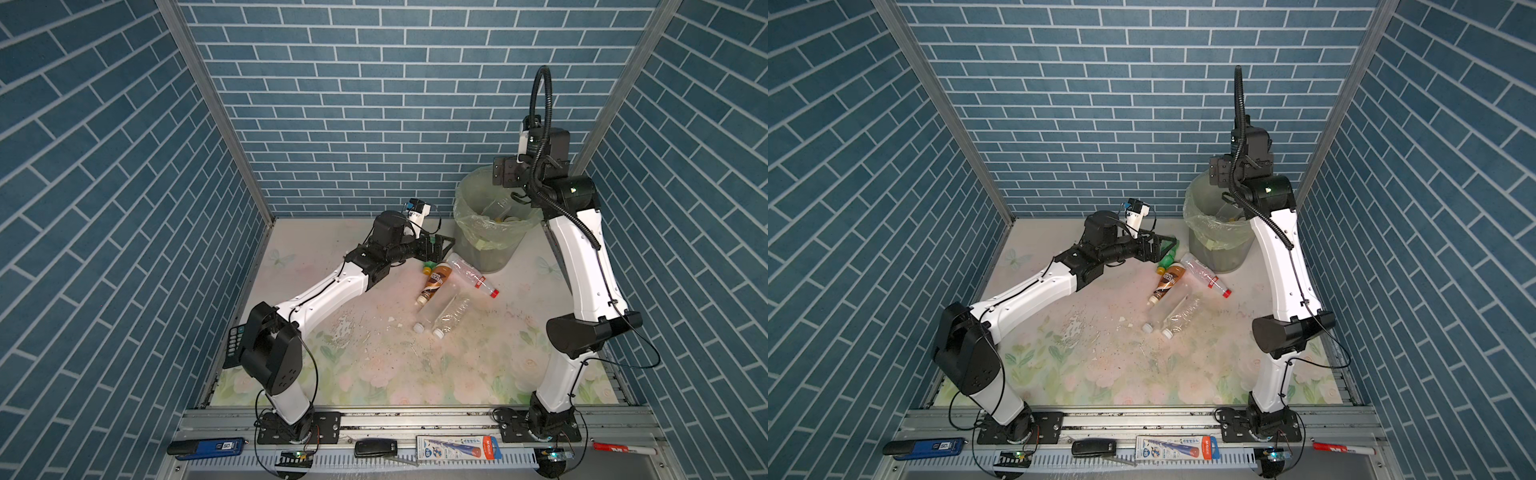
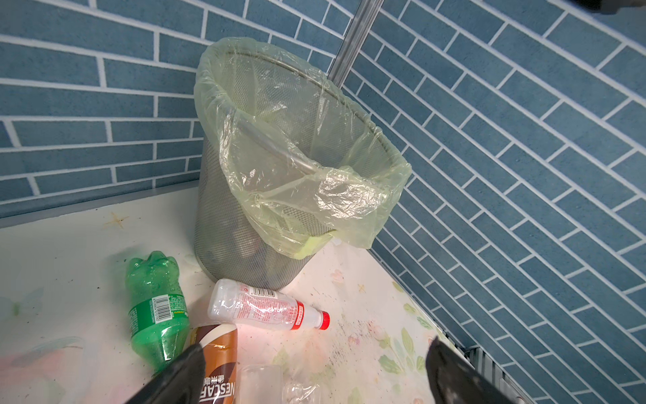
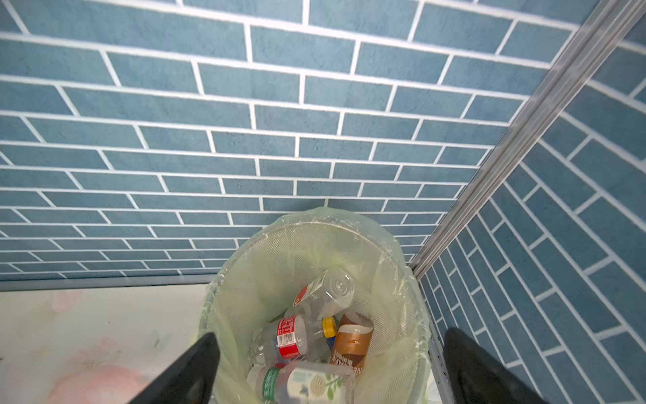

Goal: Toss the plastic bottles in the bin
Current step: 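Swing the right gripper back while the left reaches to the frosted clear bottle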

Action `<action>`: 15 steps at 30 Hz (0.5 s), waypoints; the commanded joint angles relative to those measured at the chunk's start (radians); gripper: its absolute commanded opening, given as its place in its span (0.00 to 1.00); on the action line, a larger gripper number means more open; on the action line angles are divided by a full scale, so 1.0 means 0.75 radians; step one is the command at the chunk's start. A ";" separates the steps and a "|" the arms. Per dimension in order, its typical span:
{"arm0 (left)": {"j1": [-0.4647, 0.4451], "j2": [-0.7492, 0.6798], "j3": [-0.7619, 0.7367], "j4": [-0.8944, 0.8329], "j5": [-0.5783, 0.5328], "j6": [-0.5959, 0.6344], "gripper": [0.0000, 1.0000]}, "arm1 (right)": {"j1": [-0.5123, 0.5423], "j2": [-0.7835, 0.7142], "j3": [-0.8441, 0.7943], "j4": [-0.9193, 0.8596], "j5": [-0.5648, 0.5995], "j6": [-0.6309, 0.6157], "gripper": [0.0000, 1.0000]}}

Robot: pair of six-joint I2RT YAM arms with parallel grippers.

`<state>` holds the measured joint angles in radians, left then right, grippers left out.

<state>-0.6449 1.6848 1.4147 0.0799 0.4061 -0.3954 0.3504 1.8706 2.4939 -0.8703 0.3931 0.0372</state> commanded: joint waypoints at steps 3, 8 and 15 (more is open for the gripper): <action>-0.005 -0.045 -0.005 0.001 -0.015 0.020 0.99 | 0.000 -0.005 0.026 0.002 0.008 0.011 0.99; -0.006 -0.044 -0.008 -0.022 -0.020 0.030 0.99 | 0.000 -0.013 0.033 0.001 0.000 -0.004 0.99; -0.006 -0.047 -0.029 -0.050 -0.035 0.035 0.99 | 0.001 -0.017 0.061 -0.019 -0.037 -0.016 0.99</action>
<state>-0.6449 1.6814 1.4082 0.0628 0.3920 -0.3866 0.3504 1.8671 2.4958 -0.8722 0.3840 0.0364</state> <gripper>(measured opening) 0.994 0.992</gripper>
